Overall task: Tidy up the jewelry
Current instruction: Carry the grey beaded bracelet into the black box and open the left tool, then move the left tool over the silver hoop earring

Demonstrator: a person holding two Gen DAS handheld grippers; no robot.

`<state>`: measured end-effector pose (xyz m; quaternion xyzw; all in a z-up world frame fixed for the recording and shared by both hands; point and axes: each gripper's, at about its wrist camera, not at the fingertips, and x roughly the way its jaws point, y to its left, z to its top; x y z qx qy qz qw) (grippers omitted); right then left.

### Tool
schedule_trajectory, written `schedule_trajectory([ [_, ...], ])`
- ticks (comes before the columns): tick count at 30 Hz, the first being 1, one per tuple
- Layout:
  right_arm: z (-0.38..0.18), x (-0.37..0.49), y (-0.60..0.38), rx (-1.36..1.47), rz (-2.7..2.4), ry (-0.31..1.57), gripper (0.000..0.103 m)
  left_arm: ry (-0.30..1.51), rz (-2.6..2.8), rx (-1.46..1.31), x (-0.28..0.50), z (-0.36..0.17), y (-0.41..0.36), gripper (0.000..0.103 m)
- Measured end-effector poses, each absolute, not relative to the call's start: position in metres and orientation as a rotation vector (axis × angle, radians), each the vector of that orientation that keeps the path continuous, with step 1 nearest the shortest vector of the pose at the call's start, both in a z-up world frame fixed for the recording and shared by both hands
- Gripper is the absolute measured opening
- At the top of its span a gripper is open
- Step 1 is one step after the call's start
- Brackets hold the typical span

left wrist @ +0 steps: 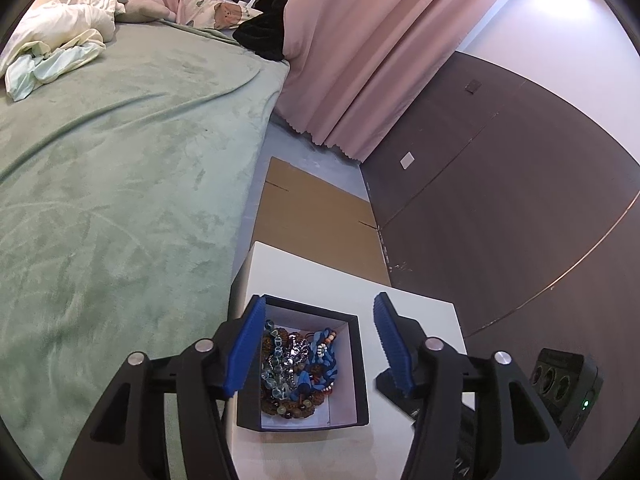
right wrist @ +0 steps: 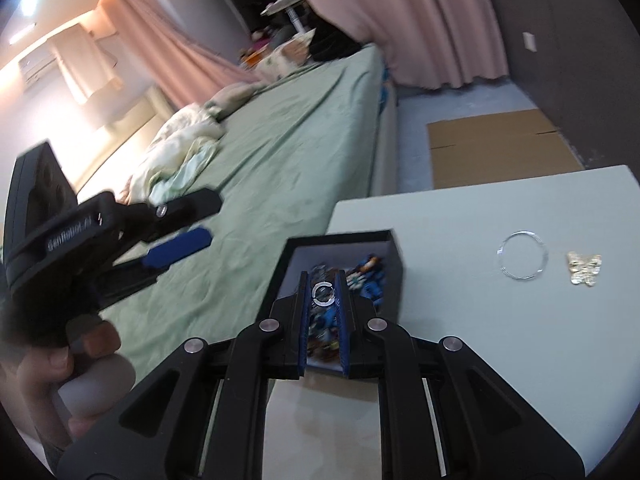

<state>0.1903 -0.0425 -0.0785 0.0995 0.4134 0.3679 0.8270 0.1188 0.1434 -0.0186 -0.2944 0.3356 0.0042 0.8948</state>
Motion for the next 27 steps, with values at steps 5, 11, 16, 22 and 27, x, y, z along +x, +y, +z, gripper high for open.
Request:
schedule_trajectory([
  [5,-0.079,0.191,-0.057,0.247,0.765,0.881,0.033,0.7,0.001,-0.607,0.118,-0.02,0.143,0.057],
  [11,-0.071,0.19,-0.084,0.297,0.735,0.845,0.053,0.695,0.001,-0.57,0.115,-0.016,0.136,0.061],
  [16,-0.066,0.191,-0.108,0.332,0.692,0.838,0.066,0.694,0.003,-0.529,0.114,-0.013,0.125,0.078],
  [22,-0.06,0.197,-0.147,0.368,0.612,0.834,0.085,0.679,-0.012,-0.449,0.117,-0.012,0.098,0.094],
  [27,-0.064,0.205,-0.175,0.386,0.56,0.869,0.089,0.697,-0.018,-0.429,0.127,-0.018,0.08,0.094],
])
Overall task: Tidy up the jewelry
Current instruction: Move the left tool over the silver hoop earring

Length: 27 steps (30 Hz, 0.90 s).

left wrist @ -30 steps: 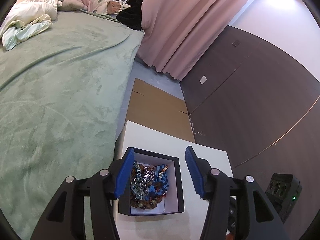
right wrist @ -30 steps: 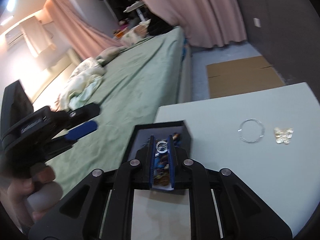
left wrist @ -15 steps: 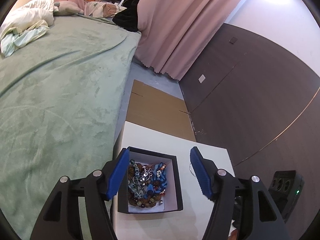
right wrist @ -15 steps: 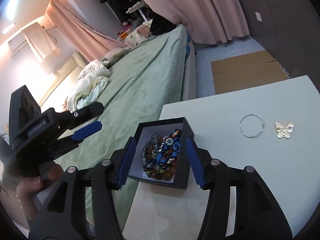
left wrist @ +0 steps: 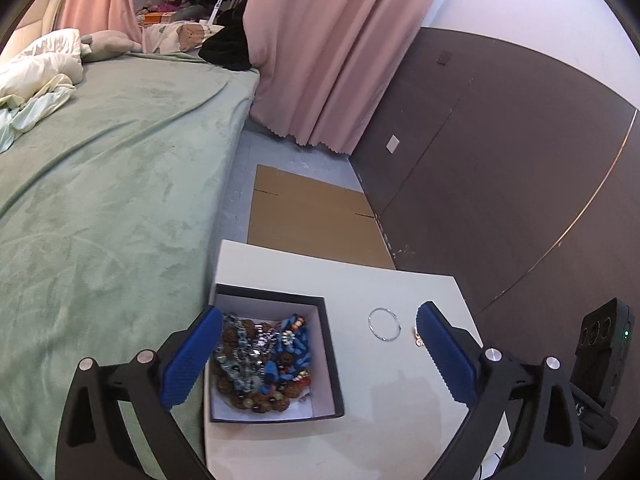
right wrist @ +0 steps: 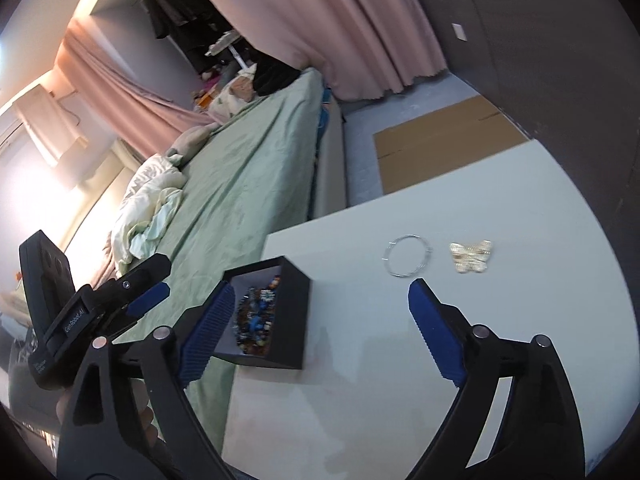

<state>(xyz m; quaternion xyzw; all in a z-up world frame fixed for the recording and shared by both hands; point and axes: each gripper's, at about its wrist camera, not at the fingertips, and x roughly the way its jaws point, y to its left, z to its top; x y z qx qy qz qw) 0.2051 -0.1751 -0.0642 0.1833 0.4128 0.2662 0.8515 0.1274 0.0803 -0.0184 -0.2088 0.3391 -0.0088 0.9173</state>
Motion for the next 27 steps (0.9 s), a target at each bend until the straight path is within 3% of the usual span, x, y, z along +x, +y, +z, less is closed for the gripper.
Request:
schedule_trajectory([
  [18,-0.088,0.229,-0.262,0.509,0.398,0.982,0.089,0.759,-0.12,-0.31,0.168,-0.035,0.0,0.094],
  [27,-0.099,0.234,-0.288,0.576,0.319,1.026,0.089,0.843,-0.157,-0.259,0.203,-0.061,-0.035,0.06],
])
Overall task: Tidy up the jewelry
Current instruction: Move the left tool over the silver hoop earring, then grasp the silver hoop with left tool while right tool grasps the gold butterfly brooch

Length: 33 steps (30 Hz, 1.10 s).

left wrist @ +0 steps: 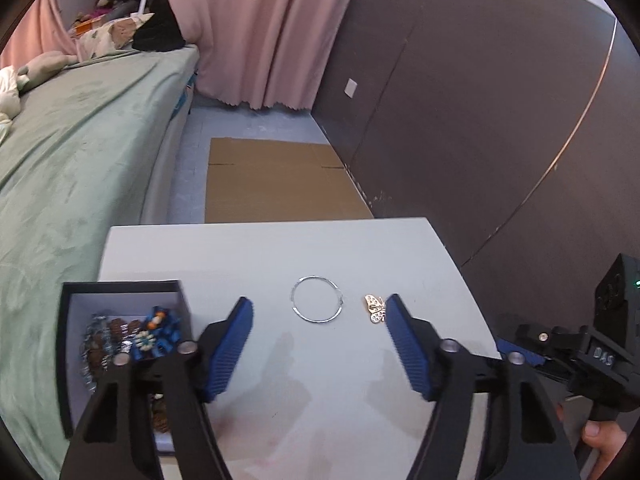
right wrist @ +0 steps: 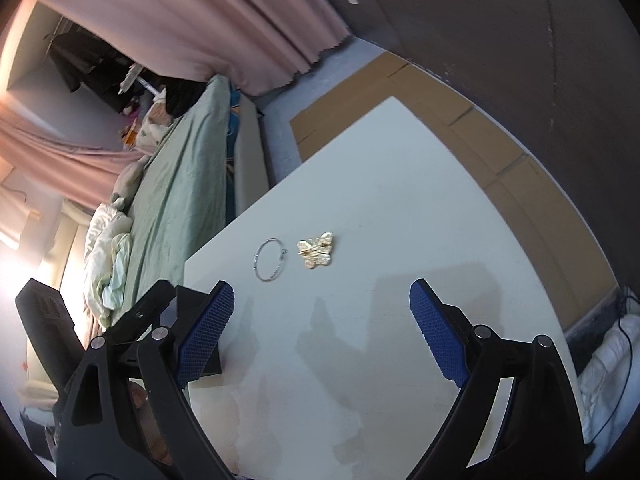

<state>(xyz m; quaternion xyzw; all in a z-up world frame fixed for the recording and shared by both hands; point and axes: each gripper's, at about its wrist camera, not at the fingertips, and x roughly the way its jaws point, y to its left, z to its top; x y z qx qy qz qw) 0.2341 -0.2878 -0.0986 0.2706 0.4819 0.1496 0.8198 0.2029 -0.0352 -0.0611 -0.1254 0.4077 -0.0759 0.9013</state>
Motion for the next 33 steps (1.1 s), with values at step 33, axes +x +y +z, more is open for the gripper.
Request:
schedule_trajectory([
  [33,-0.106,0.238,-0.298,0.597,0.292,1.059,0.089,0.965,-0.096,0.072,0.255,-0.145,-0.114,0.015],
])
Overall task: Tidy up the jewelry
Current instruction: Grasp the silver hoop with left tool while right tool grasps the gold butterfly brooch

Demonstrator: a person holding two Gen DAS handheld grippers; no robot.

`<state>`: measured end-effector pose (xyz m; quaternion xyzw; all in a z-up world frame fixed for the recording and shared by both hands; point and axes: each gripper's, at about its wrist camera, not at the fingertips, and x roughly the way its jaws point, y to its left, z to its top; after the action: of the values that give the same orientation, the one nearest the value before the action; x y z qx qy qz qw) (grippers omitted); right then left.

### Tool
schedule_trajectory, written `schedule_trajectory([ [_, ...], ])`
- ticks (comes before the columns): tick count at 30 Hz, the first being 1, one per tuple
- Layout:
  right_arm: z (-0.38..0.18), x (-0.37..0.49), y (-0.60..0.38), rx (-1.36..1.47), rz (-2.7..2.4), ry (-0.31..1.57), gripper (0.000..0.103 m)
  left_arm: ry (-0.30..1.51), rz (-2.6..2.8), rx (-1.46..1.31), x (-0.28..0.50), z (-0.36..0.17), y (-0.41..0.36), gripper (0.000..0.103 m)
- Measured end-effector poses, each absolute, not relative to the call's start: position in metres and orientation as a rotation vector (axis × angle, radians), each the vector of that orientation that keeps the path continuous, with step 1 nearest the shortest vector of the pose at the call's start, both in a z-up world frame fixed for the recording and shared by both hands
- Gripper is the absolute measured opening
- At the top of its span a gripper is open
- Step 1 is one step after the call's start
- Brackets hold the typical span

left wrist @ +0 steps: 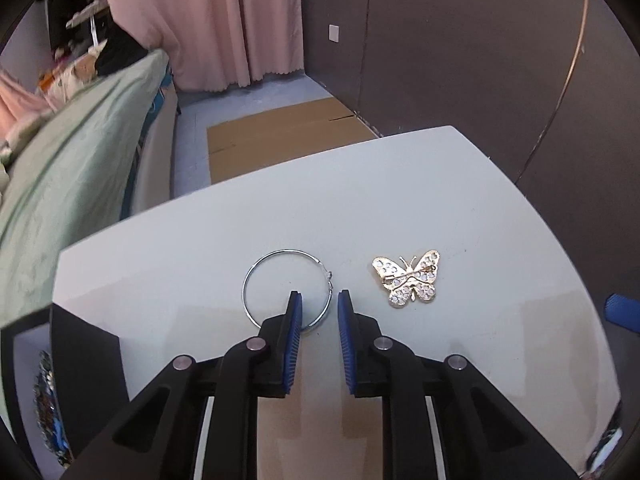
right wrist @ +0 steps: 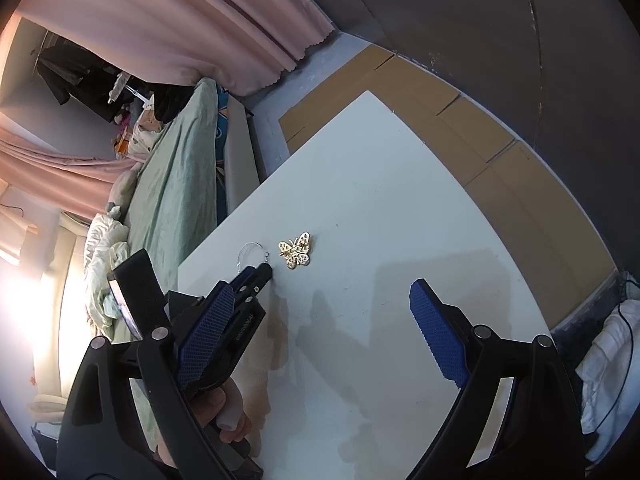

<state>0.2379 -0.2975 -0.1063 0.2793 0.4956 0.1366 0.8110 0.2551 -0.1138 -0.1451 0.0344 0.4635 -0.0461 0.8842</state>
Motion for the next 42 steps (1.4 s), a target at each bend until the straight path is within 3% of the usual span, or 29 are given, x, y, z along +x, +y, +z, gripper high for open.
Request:
schedule_trajectory([
  [4,-0.11,0.242,-0.293,0.579,0.286,1.07,0.089,0.971,-0.075,0.072,0.254,-0.145,-0.109,0.0],
  [13,-0.118,0.25,-0.274,0.535,0.287,1.09,0.089,0.951,-0.135,-0.077,0.242,-0.119,-0.085,0.0],
  [17,-0.123,0.254,-0.264,0.508,0.284,1.095,0.08,0.924,-0.158,-0.131,0.234,-0.101,-0.075,0.0],
  [26,-0.128,0.263,-0.235,0.381,0.258,1.059,0.07,0.855,-0.181,-0.238,0.207,-0.067,-0.044,0.0],
  [42,-0.153,0.279,-0.189,0.197,0.211,1.002,0.07,0.778,-0.191,-0.35,0.17,-0.034,0.02,0.0],
])
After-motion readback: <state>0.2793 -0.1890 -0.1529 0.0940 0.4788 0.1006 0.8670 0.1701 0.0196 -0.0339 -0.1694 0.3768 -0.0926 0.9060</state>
